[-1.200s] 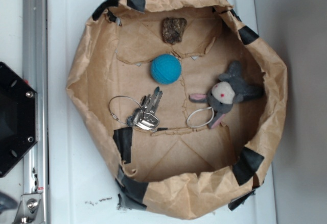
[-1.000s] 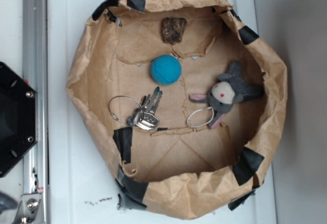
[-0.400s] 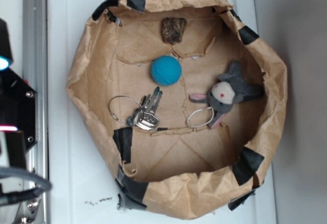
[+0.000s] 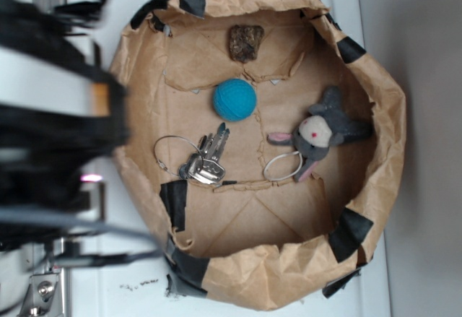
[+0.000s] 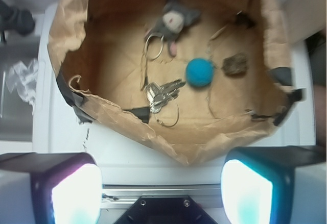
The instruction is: Grab the silver keys.
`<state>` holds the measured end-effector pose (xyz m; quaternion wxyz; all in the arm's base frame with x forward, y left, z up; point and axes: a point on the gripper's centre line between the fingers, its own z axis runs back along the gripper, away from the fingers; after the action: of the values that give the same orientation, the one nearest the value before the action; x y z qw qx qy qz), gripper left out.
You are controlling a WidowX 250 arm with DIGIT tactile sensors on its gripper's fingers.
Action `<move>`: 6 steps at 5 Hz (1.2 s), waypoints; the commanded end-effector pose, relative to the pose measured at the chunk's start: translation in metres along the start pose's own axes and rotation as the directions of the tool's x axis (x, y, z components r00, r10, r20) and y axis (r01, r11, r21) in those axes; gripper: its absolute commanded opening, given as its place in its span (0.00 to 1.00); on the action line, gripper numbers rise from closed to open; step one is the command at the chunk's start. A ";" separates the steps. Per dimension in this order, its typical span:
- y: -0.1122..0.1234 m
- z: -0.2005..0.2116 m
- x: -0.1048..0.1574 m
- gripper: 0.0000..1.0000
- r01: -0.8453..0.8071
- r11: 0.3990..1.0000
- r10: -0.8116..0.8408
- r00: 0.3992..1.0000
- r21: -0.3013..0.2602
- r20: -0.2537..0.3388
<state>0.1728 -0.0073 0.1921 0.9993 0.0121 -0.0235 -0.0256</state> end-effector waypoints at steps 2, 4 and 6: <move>-0.005 -0.018 0.038 1.00 0.123 0.992 -0.124 0.991 -0.020 -0.046; -0.005 -0.018 0.038 1.00 0.123 0.992 -0.124 0.991 -0.020 -0.046; 0.023 -0.071 0.093 1.00 0.148 0.983 -0.153 0.987 -0.107 -0.044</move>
<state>0.2658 0.0102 0.1140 0.9932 -0.0381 0.0284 -0.1060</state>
